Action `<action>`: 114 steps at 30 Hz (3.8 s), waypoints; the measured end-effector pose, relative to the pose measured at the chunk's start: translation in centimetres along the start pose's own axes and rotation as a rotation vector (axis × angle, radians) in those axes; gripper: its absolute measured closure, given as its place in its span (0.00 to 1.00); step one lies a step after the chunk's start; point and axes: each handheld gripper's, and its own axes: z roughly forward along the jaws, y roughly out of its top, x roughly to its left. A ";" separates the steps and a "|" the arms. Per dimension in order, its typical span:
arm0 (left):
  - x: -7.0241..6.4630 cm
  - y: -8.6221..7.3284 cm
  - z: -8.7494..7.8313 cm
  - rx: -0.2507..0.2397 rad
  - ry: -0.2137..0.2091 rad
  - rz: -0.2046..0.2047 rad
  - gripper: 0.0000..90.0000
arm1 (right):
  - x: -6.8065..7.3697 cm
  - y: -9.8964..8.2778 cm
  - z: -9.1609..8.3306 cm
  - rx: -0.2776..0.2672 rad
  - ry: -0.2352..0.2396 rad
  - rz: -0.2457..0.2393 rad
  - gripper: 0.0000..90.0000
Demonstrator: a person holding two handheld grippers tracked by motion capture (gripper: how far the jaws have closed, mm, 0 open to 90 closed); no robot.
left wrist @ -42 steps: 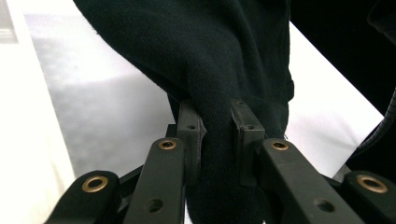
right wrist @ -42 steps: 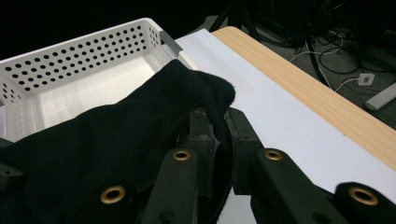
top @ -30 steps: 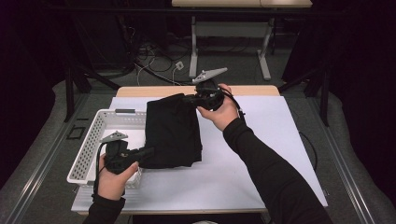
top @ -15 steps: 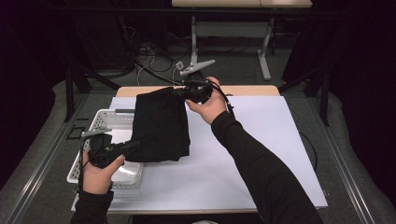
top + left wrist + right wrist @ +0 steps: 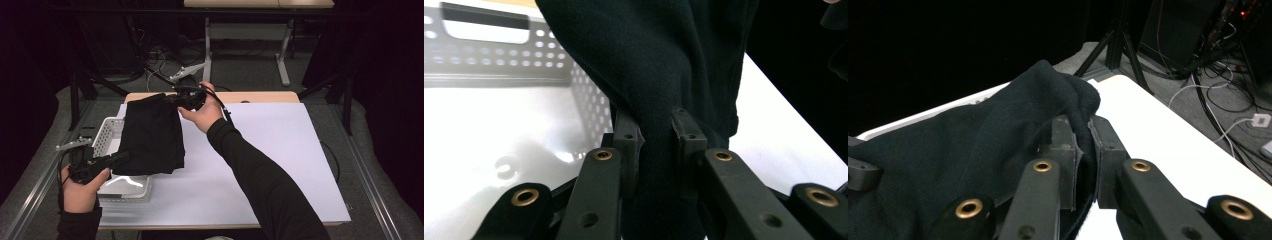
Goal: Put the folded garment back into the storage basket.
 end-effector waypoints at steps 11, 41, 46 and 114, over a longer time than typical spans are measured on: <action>1.8 -0.4 -2.4 -0.031 0.035 -0.039 0.86 | 2.1 1.2 2.0 -0.014 0.042 -0.018 0.92; 5.4 -1.3 -6.6 -0.066 0.106 -0.110 0.86 | 6.0 2.1 6.5 0.002 0.118 -0.045 0.92; 6.2 -1.7 -5.8 -0.035 0.116 -0.128 0.86 | 6.4 1.6 7.3 0.024 0.117 -0.052 0.92; 3.4 -1.7 -0.7 -0.063 0.112 -0.031 0.24 | 5.9 -4.1 6.8 0.086 0.004 -0.014 0.06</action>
